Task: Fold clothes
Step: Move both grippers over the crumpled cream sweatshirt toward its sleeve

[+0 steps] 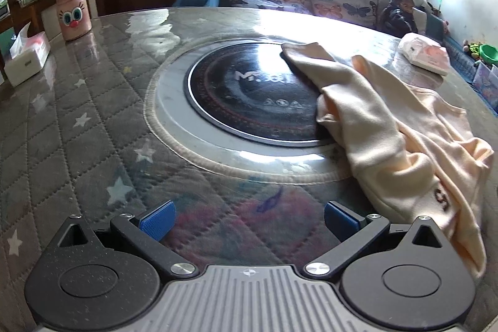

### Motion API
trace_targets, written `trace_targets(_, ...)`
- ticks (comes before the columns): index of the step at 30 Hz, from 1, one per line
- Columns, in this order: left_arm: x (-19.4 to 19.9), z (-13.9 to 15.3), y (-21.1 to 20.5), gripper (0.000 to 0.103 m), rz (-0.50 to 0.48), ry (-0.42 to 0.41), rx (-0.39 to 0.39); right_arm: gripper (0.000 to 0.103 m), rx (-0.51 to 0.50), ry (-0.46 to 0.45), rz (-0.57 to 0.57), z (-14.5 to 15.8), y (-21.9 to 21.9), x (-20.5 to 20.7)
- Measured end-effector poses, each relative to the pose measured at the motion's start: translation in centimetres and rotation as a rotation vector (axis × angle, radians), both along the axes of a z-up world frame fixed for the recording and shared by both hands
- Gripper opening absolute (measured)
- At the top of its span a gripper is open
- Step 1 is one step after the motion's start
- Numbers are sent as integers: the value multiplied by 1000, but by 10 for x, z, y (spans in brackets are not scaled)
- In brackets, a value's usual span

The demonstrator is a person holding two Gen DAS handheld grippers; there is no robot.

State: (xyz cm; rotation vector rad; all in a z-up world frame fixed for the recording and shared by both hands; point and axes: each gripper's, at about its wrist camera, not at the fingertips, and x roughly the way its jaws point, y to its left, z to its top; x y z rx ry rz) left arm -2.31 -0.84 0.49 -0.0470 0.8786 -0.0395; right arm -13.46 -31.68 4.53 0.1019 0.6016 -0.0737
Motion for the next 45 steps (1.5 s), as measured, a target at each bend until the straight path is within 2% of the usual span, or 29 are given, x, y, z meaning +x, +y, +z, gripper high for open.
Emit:
trace_targets(16,-14,1,-19,103,-17,20,24,103,18,59,55,-7,18,-9)
trace_targets(45,-22,4,-38,103,-57,12,61,103,35,64,92,-3,31,-12)
